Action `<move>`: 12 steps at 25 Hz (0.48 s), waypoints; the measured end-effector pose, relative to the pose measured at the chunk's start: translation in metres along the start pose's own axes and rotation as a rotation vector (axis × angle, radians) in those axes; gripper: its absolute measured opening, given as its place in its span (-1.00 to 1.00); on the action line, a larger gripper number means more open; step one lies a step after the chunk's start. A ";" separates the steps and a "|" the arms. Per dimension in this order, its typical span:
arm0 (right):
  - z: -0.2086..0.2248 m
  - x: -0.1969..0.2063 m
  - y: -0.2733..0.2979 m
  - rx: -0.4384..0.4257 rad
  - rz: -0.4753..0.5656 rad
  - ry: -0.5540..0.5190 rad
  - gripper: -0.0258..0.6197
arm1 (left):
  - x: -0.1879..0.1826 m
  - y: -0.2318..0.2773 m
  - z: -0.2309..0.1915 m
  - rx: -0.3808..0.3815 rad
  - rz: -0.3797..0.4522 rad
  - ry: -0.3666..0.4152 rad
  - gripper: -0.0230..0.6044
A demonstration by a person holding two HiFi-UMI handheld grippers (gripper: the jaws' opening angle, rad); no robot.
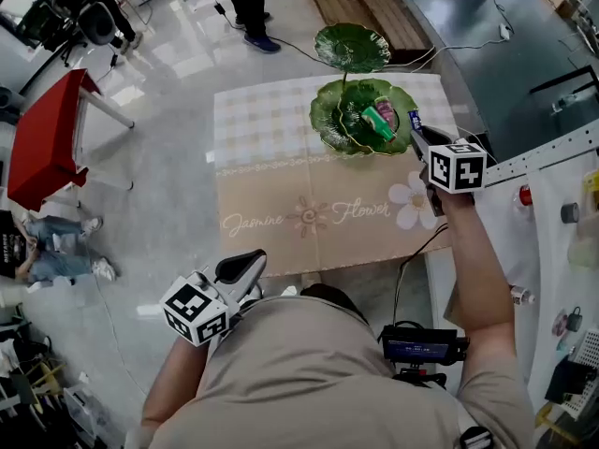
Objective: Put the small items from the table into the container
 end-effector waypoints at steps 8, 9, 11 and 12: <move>0.015 -0.011 0.045 0.031 -0.110 -0.046 -0.62 | 0.008 -0.025 -0.015 -0.075 0.017 -0.042 -0.89; 0.016 -0.012 0.047 0.041 -0.123 -0.058 -0.62 | 0.009 -0.028 -0.017 -0.082 0.019 -0.047 -0.89; 0.017 -0.013 0.053 0.058 -0.150 -0.078 -0.61 | 0.012 -0.033 -0.020 -0.094 0.020 -0.055 -0.89; 0.017 -0.014 0.055 0.064 -0.162 -0.086 -0.61 | 0.013 -0.034 -0.022 -0.099 0.021 -0.058 -0.89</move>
Point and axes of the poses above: the fingertips, and each gripper's own axes: y forward along the fingers, z to its right, x out of its underside, the point moved 3 cm from there along -y, backward along the fingers, and after that the axes turned 6 degrees about -x, right-handed, at the moved point
